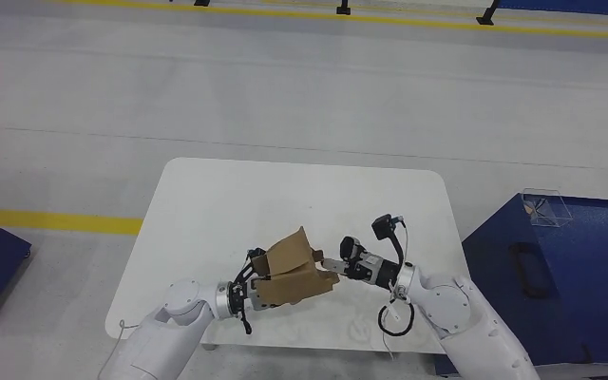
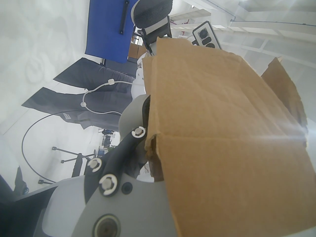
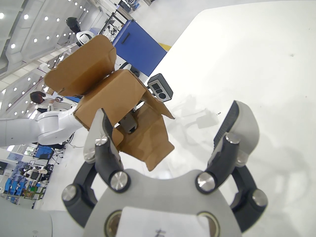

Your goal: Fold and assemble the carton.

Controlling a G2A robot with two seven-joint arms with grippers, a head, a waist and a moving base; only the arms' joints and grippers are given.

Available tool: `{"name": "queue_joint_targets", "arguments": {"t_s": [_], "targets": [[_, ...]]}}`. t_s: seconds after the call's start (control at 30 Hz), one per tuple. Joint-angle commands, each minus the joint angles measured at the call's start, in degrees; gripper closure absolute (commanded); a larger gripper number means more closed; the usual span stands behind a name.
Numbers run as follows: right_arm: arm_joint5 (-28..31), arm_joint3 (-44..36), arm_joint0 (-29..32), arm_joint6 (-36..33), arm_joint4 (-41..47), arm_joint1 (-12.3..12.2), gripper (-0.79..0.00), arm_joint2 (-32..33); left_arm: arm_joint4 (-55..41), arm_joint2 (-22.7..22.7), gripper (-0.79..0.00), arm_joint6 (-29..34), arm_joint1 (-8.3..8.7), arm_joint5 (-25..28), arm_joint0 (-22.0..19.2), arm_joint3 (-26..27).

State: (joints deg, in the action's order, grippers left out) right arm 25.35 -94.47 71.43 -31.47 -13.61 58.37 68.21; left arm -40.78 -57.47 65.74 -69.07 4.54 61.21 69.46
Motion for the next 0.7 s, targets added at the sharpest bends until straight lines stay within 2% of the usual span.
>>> {"name": "queue_joint_targets", "arguments": {"t_s": [0.0, 0.3, 0.5, 0.67], "targets": [[0.2, -0.4, 0.9, 0.2, -0.1, -0.2, -0.785, 1.5, 0.2, -0.3, 0.0, -0.6, 0.03, 0.4, 0.2, 0.1], [2.7, -2.5, 5.3, -1.1, 1.3, -1.2, -0.785, 6.4, -0.1, -1.2, 0.0, -2.4, 0.0, 0.7, 0.5, -0.1], [4.2, -3.6, 6.1, -3.4, -0.4, -1.2, -0.785, 5.4, -0.4, -1.6, 0.0, -3.0, -0.07, 0.6, 0.5, -0.3], [2.9, -3.3, 5.0, -3.4, -2.8, -0.9, -0.785, 2.9, -0.4, -1.5, 0.0, -2.6, -0.13, 0.3, 0.6, 0.2]]}}
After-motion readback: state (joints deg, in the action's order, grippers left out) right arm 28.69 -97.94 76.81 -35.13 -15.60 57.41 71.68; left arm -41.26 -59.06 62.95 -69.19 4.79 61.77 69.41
